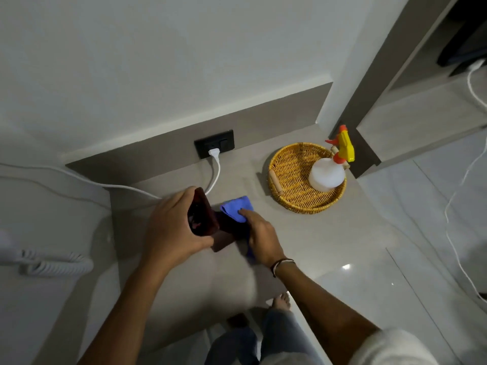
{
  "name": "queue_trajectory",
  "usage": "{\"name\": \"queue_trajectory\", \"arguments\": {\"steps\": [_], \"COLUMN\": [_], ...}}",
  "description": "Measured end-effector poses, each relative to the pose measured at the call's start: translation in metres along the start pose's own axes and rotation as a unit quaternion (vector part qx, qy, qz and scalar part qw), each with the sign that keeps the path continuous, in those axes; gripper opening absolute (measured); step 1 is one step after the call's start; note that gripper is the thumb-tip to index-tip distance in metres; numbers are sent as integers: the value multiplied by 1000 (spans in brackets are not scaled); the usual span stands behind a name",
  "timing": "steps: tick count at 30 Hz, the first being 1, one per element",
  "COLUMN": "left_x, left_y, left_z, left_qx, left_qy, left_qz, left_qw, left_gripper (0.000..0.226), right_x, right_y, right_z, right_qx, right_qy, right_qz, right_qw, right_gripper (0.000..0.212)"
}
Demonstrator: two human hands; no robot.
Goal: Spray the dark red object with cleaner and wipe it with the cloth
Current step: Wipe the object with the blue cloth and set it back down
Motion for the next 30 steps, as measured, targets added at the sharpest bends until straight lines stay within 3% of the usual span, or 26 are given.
{"name": "queue_trajectory", "arguments": {"steps": [7,12,17,20,24,30], "left_x": [-2,-12,-25,-26,-34,-41], "left_y": [8,23,32,32,28,28], "left_z": [-16,-42,-51,-50,-56,-51], "left_qx": [-4,-9,9,10,0,6], "left_qy": [27,76,82,59,47,63], "left_qz": [14,17,21,16,-20,-20], "left_qw": [1000,997,996,998,999,998], "left_gripper": [104,111,118,116,112,114], "right_x": [58,114,145,132,90,88], "right_y": [-14,14,73,107,122,123], "right_z": [14,11,-7,-23,-72,-93], "right_qx": [42,82,77,81,54,64], "right_qy": [-5,-97,-171,-285,-424,-448], "right_qz": [-93,-151,-91,-53,107,161], "right_qw": [995,980,978,954,898,877], "right_gripper": [52,57,64,70,62,69]}}
Point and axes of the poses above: each hand's wrist, its own y-axis towards the middle knuckle, its own x-axis out of the back of the hand, z = x × y, the point moved 6 cm from there along y, towards the middle knuckle, and after that the axes turned 1 degree about y, right-handed, at the moved point
